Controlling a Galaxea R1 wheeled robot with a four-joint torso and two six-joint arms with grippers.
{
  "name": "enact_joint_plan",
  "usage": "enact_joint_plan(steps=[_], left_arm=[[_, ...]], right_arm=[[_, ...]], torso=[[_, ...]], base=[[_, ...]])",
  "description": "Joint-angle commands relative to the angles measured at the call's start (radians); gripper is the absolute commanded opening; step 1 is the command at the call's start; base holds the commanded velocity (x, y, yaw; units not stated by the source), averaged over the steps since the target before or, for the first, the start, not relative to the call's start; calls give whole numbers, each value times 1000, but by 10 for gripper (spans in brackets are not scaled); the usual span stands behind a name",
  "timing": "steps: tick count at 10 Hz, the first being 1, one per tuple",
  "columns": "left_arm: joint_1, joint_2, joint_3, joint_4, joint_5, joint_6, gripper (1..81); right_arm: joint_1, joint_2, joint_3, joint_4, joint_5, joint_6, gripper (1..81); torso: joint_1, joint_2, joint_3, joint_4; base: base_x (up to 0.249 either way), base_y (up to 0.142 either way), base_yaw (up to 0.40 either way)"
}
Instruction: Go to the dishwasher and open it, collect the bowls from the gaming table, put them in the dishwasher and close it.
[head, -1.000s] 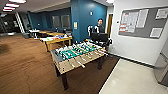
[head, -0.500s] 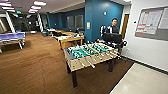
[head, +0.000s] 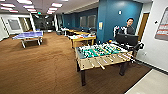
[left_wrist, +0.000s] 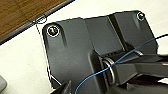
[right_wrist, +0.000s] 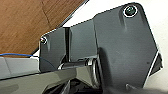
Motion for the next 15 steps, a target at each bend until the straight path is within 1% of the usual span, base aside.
enact_joint_plan(steps=[1,7,11,13,15], left_arm=[[-45,-13,-3,8,51,5,811],[-43,-10,-3,8,54,5,811],[-43,-7,-3,10,59,4,811],[-43,-7,-3,2,59,2,811],[-43,-2,-3,-6,59,2,811]], right_arm=[[44,0,6,-16,-45,-5,811],[42,-3,6,-24,-45,-5,811],[39,-7,6,-25,-44,-5,811],[38,-7,6,-25,-44,-5,811],[36,-7,6,-25,-44,-5,811]], torso=[[0,0,0,0],[-1,0,0,0],[-1,0,0,0],[0,0,0,0],[-1,0,0,0]], base=[[0,0,348],[0,0,322],[0,0,264],[0,0,173],[0,0,50]])
